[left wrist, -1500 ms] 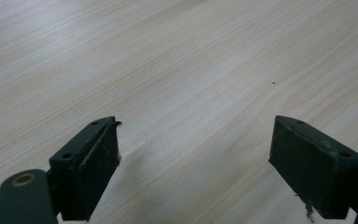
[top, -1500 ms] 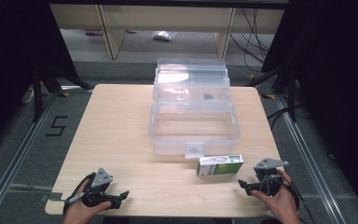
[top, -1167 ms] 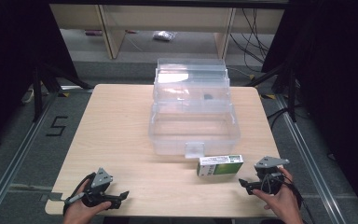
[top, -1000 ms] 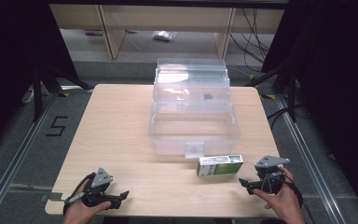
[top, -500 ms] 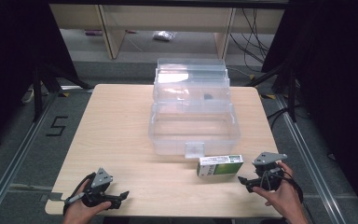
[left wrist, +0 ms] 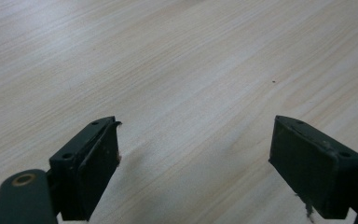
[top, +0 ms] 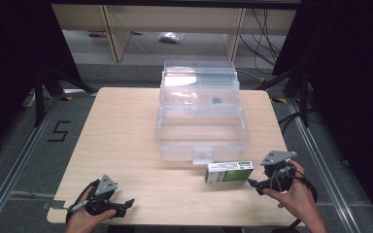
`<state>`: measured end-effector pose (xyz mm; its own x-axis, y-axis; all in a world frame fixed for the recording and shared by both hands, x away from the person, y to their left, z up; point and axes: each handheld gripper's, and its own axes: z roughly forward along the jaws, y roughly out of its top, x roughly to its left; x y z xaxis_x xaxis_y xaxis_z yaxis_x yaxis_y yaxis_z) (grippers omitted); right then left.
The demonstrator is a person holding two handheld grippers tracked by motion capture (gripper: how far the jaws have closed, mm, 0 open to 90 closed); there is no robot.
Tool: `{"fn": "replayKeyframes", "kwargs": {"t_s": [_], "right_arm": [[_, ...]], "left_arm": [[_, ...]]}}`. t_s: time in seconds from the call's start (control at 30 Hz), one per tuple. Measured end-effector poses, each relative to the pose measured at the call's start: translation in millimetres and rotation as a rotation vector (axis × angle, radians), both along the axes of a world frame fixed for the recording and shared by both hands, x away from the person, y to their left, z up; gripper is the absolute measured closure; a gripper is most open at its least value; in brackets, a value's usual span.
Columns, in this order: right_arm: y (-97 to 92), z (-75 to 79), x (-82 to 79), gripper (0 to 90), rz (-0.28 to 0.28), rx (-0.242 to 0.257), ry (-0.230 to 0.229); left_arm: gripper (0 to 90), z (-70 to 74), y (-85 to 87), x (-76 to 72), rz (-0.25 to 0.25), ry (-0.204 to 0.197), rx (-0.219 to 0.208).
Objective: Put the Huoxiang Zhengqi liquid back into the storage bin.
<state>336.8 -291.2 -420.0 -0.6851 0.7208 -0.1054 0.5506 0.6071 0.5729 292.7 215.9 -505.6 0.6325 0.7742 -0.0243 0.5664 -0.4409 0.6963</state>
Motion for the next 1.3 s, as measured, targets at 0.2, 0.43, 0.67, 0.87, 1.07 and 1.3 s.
{"fn": "replayKeyframes", "kwargs": {"t_s": [0.2,0.43,0.67,0.87,1.07,1.3], "right_arm": [[8.2,13.0,5.8,20.4,0.055,-0.024,-0.018],[19.5,23.3,14.8,21.3,0.141,-0.078,-0.031],[35.1,28.6,19.9,21.3,0.176,-0.125,0.009],[51.0,32.3,31.9,21.3,0.262,-0.175,0.009],[64.3,31.5,39.1,21.2,0.309,-0.191,0.037],[76.0,23.7,47.0,22.5,0.364,-0.230,0.076]], "left_arm": [[15.1,-0.6,-0.2,0.6,0.013,-0.005,0.007],[15.1,-0.4,-0.3,0.1,0.010,-0.004,0.002],[15.1,1.3,2.6,0.8,-0.020,0.006,0.035],[15.1,1.2,2.5,0.8,-0.018,0.005,0.029],[15.1,1.4,2.9,0.8,-0.021,0.006,0.033],[15.1,1.0,2.3,0.8,-0.016,0.003,0.029]]}}
